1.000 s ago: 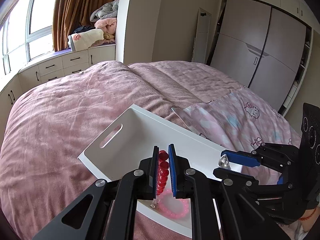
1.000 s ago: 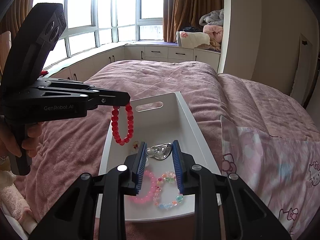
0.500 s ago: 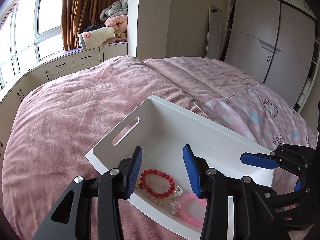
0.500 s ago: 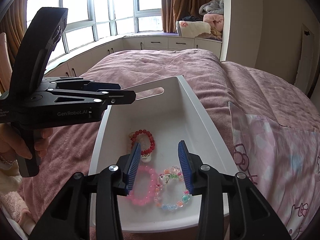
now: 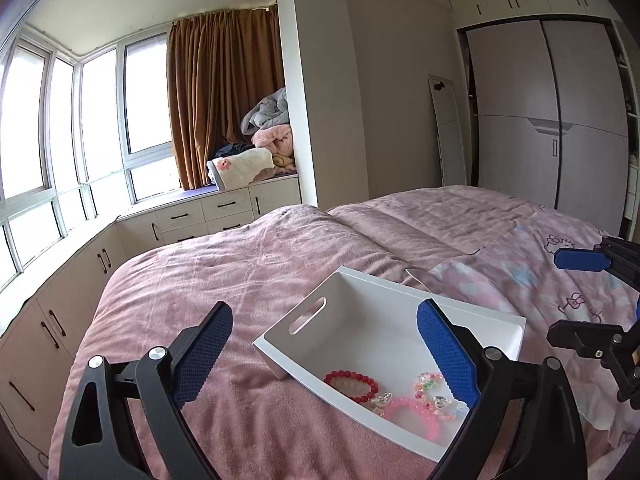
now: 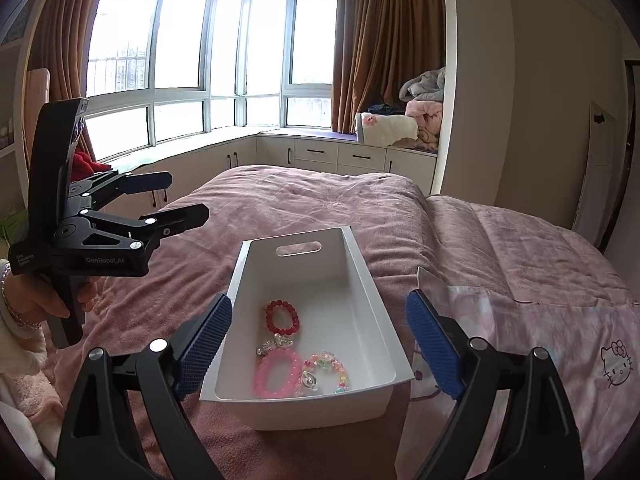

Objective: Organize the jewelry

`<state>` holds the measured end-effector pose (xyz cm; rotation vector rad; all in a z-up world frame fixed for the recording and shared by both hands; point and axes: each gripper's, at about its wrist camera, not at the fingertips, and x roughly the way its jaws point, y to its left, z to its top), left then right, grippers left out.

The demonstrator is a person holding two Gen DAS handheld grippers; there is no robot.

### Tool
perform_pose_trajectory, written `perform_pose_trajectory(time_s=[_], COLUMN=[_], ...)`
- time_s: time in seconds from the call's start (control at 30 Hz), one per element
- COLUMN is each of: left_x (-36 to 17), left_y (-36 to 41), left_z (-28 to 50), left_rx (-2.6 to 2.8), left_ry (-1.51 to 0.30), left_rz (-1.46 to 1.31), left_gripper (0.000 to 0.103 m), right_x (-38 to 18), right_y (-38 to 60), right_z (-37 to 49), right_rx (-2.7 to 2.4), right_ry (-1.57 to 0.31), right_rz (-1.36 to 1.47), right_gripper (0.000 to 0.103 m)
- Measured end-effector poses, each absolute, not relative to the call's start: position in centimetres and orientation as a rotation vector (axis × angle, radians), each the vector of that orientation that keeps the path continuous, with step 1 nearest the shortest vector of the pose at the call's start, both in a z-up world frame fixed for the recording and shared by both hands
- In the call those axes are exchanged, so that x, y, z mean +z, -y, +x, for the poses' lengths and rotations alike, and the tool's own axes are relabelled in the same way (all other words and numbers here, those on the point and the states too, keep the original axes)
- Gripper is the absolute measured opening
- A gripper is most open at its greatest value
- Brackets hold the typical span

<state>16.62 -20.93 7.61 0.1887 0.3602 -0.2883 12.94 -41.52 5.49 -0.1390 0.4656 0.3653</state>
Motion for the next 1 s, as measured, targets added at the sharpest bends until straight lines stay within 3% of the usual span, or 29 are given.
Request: perform_pose_trajectory(time_s=[0.07,0.37,0.77,1.0], left_x=[7.7,4.5,-0.6,-2.1], left_y=[21.0,20.1,20.3,21.0], left_z=[14.7,9.7,8.3,8.6], left_rx=[-0.266,-0.197,-0.134,-0.142], left_ry=[-0.342,-0.364,-0.423,-0.441], left_rz=[0.186,0.037,0.061,0.079], left_gripper=[0.099,0.099,0.099,0.099], right_x=[5.5,2.4,-3.2,-3.5], right_y=[41.8,41.5,41.7,42.1], right_z=[11.3,7.5,7.2,7.3], right_rx=[0.364,0.347,0.347,0.344], right_ry=[-0.445,-0.425,-0.466,-0.472], right_rz=[-0.154,-0.192,-0.25,-0.212], right_gripper=[0.092,0.095,0.098,0.098])
